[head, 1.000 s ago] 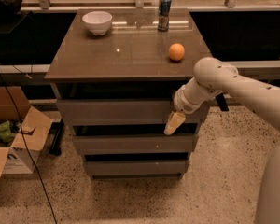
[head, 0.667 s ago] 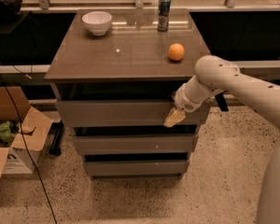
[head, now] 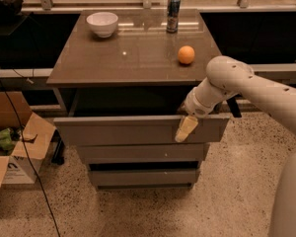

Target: Open top drawer

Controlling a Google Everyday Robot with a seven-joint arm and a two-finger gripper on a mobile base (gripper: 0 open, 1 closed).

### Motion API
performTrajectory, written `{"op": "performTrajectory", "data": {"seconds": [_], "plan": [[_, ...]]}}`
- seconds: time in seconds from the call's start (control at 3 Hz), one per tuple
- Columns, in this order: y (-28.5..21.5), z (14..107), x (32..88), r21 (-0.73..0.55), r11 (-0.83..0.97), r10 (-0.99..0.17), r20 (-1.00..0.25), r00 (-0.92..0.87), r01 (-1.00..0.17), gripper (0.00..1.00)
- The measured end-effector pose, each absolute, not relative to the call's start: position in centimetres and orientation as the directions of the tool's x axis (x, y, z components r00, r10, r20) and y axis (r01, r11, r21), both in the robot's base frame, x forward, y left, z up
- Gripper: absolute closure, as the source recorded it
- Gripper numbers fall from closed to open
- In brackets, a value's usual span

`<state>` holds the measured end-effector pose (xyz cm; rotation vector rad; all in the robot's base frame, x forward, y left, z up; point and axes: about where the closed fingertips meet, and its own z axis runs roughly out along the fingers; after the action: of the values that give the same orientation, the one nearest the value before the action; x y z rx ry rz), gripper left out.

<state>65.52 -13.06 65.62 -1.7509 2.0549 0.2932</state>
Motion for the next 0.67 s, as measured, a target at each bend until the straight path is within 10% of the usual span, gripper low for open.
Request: {"op": "performTrajectory", "data": {"seconds": [0.67], "plan": [[-13.21, 65.71, 64.87, -0.108, 0.185, -0.891, -0.438, -0.121, -0.977, 0.00]]}}
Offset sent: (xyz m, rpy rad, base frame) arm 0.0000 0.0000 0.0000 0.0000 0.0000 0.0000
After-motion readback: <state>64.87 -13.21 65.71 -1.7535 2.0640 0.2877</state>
